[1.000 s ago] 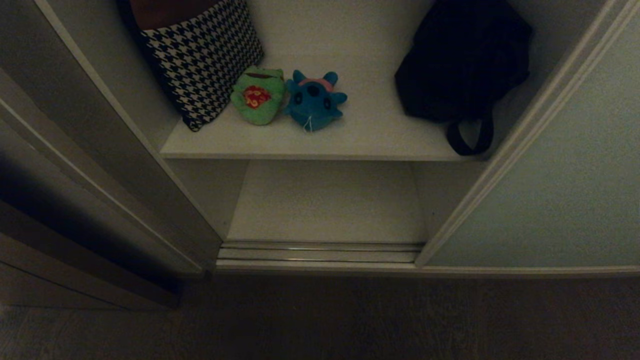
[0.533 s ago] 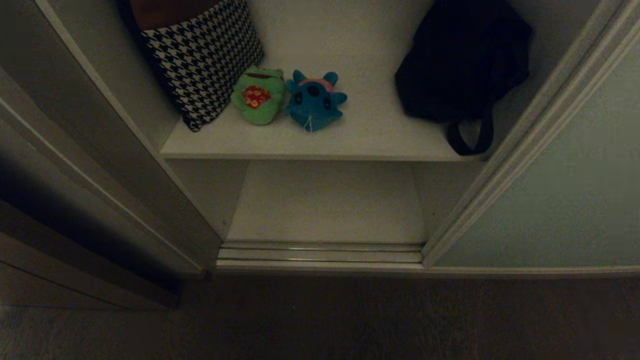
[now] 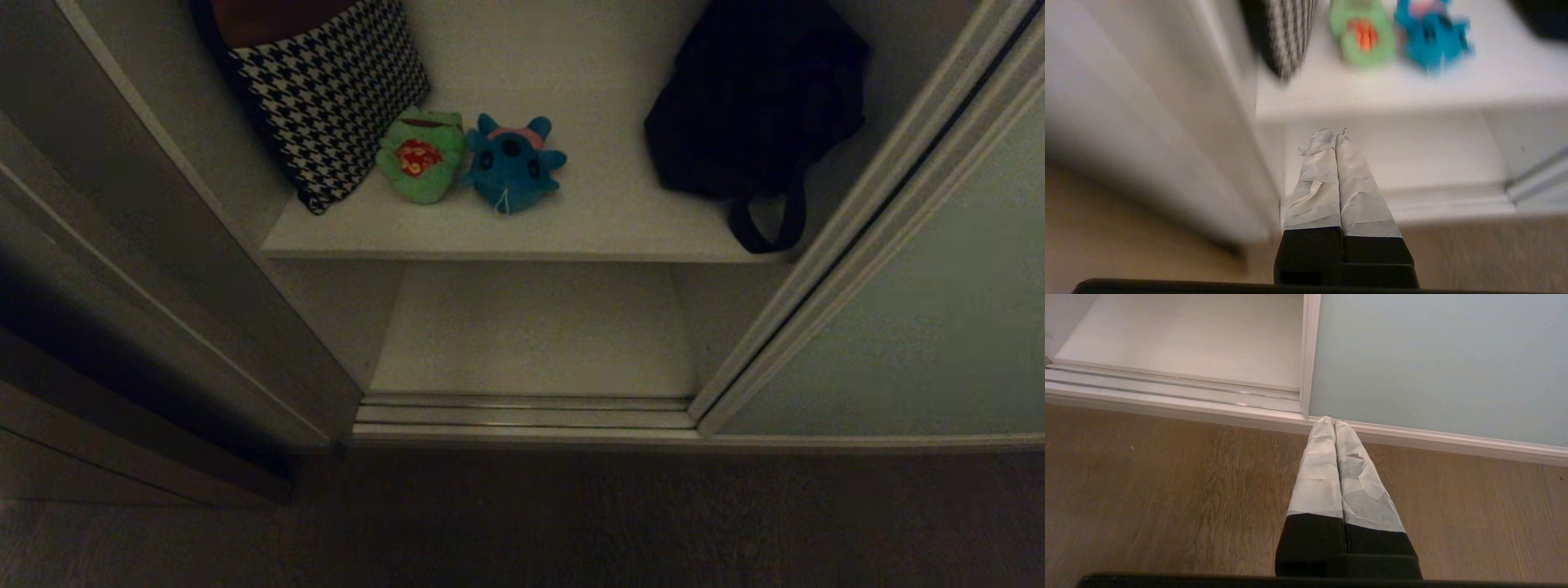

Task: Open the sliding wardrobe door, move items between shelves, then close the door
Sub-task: Place the green doll on the lower shelf

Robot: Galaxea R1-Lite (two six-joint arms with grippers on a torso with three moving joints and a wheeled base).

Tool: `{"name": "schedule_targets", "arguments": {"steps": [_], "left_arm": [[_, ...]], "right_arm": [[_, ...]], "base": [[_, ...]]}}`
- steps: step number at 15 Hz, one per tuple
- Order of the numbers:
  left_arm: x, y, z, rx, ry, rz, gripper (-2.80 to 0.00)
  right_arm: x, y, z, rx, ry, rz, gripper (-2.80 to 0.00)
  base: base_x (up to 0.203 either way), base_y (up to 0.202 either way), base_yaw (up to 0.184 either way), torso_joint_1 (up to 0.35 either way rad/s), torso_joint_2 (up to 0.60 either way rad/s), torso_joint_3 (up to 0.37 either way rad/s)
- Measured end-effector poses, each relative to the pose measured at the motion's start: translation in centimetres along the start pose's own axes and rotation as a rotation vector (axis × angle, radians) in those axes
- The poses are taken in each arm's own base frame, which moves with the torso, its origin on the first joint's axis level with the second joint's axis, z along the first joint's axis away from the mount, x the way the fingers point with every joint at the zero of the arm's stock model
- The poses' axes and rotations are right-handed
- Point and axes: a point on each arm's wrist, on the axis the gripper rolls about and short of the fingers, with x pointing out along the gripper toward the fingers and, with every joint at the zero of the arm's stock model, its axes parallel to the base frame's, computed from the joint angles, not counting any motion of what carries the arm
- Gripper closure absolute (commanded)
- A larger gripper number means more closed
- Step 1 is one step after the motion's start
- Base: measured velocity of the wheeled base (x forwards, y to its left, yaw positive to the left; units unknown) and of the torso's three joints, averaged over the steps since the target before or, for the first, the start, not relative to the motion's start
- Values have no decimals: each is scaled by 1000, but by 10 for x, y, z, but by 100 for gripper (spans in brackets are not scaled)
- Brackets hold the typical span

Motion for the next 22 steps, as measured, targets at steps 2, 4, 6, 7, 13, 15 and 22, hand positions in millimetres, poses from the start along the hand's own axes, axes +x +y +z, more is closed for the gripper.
{"name": "schedule_targets", "arguments": {"steps": [2, 4, 6, 7, 13, 15, 22], "left_arm": [[65, 8, 27, -5, 19, -20, 0], [131, 12, 30, -16, 66, -43, 0], [190, 10, 16, -43, 124, -73, 0], [215, 6, 7, -65, 148, -87, 0], [320, -11, -36, -159, 169, -81, -280], [342, -13, -50, -160, 145, -78, -280], [384, -17, -92, -245, 61, -78, -280]], "right_arm": [[0, 0, 0, 0, 0, 0, 0], [0, 0, 0, 0, 0, 0, 0], [0, 0, 0, 0, 0, 0, 0], [0, 0, 0, 0, 0, 0, 0], [0, 0, 0, 0, 0, 0, 0], [0, 0, 0, 0, 0, 0, 0], [0, 0, 0, 0, 0, 0, 0]], "base": [[0, 0, 0, 0, 0, 0], [0, 0, 0, 0, 0, 0], [0, 0, 0, 0, 0, 0], [0, 0, 0, 0, 0, 0], [0, 0, 0, 0, 0, 0], [0, 0, 0, 0, 0, 0], [0, 0, 0, 0, 0, 0]]}}
